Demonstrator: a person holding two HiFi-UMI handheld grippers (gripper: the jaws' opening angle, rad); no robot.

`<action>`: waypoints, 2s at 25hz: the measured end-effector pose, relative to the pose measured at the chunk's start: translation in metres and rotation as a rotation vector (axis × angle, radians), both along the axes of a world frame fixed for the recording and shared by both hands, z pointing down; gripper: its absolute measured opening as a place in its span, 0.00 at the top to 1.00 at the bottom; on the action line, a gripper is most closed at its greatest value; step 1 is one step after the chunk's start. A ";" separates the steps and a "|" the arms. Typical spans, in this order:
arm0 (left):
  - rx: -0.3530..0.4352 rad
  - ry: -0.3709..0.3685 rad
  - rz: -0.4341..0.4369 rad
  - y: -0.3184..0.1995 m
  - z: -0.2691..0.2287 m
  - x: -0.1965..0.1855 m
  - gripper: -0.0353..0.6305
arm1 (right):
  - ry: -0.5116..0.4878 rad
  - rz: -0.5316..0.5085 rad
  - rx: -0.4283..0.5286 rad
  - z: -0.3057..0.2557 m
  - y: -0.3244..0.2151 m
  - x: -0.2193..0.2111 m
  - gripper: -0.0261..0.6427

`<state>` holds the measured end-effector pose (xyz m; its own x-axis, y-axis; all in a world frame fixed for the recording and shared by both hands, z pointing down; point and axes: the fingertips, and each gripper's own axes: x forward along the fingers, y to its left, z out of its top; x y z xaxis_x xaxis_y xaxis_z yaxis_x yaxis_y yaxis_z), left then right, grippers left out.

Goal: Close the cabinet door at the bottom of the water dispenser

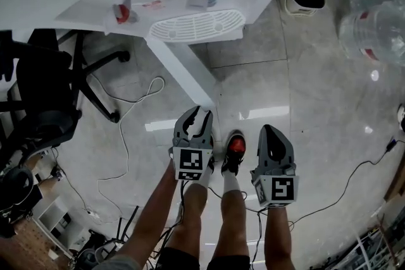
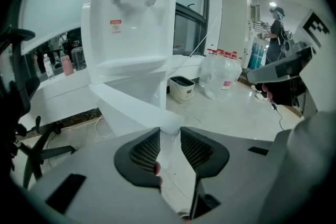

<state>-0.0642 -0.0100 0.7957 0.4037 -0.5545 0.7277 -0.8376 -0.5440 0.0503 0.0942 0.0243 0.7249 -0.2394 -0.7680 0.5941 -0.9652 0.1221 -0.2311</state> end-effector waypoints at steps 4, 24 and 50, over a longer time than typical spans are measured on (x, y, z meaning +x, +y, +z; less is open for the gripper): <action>0.009 0.009 0.004 -0.011 0.000 0.019 0.74 | -0.003 0.022 0.006 0.001 -0.005 0.012 0.94; 0.069 0.025 0.059 -0.055 -0.003 0.074 0.76 | 0.006 0.097 0.040 0.011 -0.032 0.051 0.94; 0.176 0.040 0.081 -0.126 -0.001 0.121 0.78 | 0.009 0.128 0.079 0.039 -0.067 0.085 0.94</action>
<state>0.0572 -0.1364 0.7946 0.4785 -0.6367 0.6047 -0.7903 -0.6125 -0.0195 0.1790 -0.0427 0.7635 -0.1318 -0.8366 0.5318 -0.9760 0.0157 -0.2172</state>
